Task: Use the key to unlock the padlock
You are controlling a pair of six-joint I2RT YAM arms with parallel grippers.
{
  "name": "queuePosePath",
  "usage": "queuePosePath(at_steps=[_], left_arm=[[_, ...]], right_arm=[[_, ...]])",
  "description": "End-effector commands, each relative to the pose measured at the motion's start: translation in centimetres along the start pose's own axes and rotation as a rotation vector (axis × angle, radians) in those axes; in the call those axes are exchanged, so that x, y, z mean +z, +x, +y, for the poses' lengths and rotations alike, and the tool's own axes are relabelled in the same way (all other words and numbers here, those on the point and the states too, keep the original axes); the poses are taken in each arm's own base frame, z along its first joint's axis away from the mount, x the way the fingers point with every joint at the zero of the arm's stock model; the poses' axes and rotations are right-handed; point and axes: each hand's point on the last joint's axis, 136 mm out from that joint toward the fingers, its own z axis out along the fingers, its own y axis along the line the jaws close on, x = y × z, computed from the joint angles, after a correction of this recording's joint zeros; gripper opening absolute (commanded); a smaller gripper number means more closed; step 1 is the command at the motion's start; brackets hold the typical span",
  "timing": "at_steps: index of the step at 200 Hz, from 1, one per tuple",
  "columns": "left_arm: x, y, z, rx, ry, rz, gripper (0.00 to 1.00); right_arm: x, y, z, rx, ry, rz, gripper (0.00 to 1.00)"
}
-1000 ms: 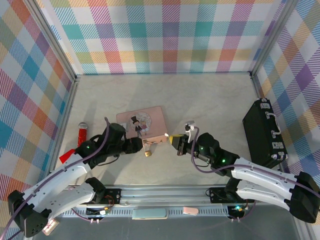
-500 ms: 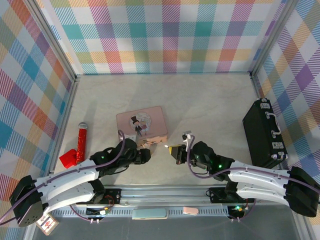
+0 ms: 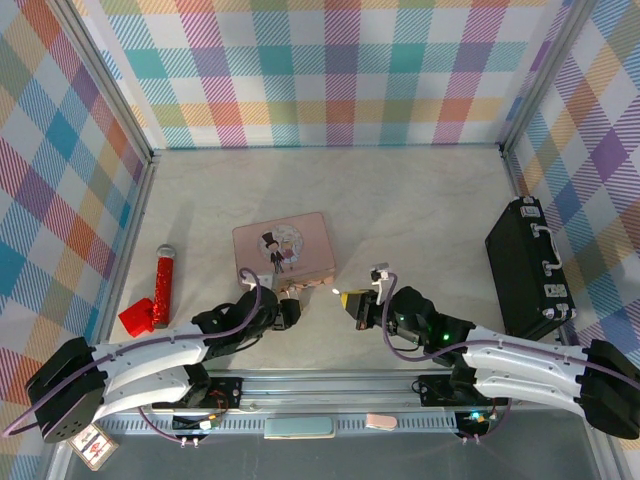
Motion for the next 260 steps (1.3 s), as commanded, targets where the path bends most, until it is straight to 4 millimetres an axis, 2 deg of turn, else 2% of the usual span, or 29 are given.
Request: queuePosePath(at_steps=[1, 54, 136, 181, 221, 260], left_arm=[[0.5, -0.3, -0.1, -0.029, 0.005, -0.039, 0.63], [2.3, 0.3, -0.1, -0.038, -0.006, -0.025, 0.57], [3.6, 0.4, -0.3, -0.020, -0.029, -0.014, 0.46], [3.7, 0.3, -0.3, -0.021, -0.026, -0.022, 0.42], [3.6, 0.3, -0.4, -0.019, -0.021, -0.024, 0.30], [3.4, 0.2, -0.2, -0.022, -0.027, -0.029, 0.24]], right_arm=[[-0.2, -0.8, 0.6, -0.006, -0.023, -0.042, 0.00], [-0.1, -0.7, 0.6, 0.001, -0.026, -0.040, 0.00], [0.1, -0.8, 0.7, 0.004, -0.027, -0.043, 0.00], [0.3, -0.6, 0.6, 0.005, -0.020, -0.036, 0.00], [0.3, -0.5, 0.4, 0.015, -0.017, -0.033, 0.00], [0.4, -0.4, 0.2, 0.022, -0.009, -0.029, 0.00]])
